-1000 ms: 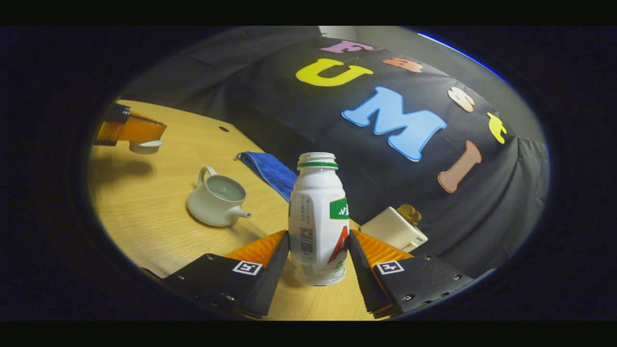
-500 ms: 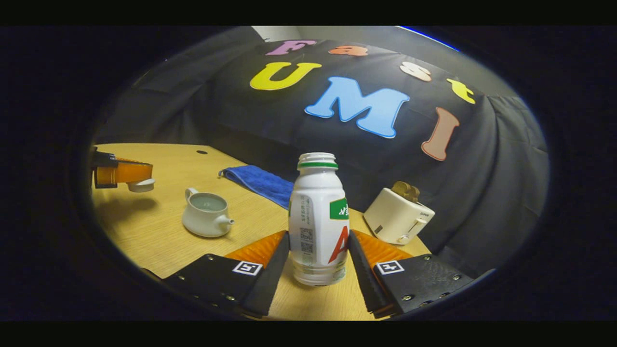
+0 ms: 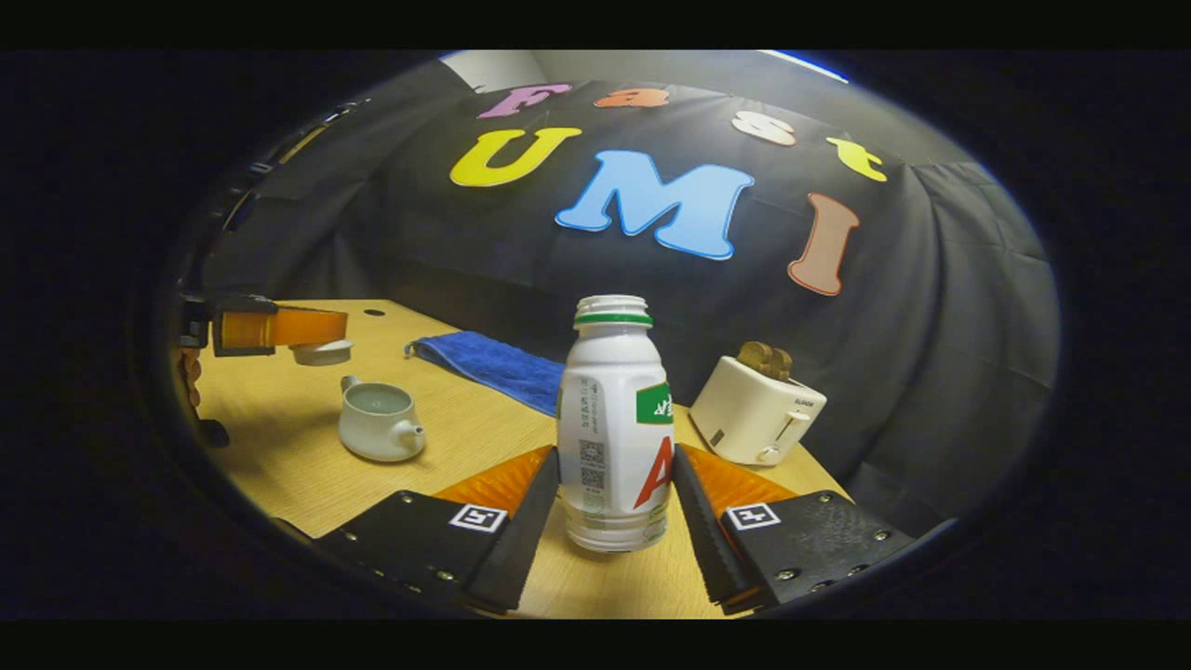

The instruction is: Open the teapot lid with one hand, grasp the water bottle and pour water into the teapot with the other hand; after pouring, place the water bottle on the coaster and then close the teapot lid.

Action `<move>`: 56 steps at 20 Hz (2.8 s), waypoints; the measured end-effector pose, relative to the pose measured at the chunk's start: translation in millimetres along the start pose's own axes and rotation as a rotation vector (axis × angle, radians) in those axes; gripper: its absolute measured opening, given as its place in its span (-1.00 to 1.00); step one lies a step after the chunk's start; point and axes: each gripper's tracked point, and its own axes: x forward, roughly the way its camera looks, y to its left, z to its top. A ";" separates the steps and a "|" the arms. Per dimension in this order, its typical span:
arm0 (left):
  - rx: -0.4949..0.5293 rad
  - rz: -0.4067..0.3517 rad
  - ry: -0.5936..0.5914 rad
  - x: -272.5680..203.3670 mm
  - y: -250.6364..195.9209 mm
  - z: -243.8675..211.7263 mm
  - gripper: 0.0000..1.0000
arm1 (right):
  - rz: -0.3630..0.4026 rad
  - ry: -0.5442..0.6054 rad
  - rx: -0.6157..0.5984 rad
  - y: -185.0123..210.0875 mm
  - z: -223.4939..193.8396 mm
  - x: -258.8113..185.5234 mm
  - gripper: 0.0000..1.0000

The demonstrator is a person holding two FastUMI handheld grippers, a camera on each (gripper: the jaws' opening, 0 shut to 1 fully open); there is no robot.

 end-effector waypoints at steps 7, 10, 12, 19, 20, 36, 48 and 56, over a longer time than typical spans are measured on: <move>0.015 -0.045 0.026 18.7 -30.8 -11.6 -0.72 | 0.008 -0.001 0.030 -2.9 -5.4 3.6 0.42; 0.027 -0.051 0.033 22.3 -34.3 -18.3 -0.80 | 0.010 -0.005 0.027 -4.6 -7.1 4.4 0.42; 0.028 -0.054 0.041 24.3 -37.0 -21.5 -0.80 | 0.006 -0.004 0.027 -6.5 -8.3 5.0 0.42; 0.082 -0.030 0.060 25.8 -41.4 -38.2 -0.72 | 0.004 0.006 0.029 -10.6 -14.8 2.9 0.43; 0.087 -0.027 0.064 25.8 -40.6 -40.2 -0.72 | 0.001 0.006 0.028 -13.1 -14.8 3.3 0.41; 0.060 -0.024 0.041 22.6 -45.3 -42.6 -0.46 | 0.005 0.021 0.042 -15.1 -17.6 9.8 0.42; 0.062 0.010 -0.050 9.4 -34.7 -16.7 0.04 | -0.001 0.038 0.105 -9.6 -7.5 29.7 0.42; 0.063 0.004 -0.069 6.2 -38.5 -13.0 0.04 | -0.023 0.035 0.181 -8.4 5.5 60.0 0.41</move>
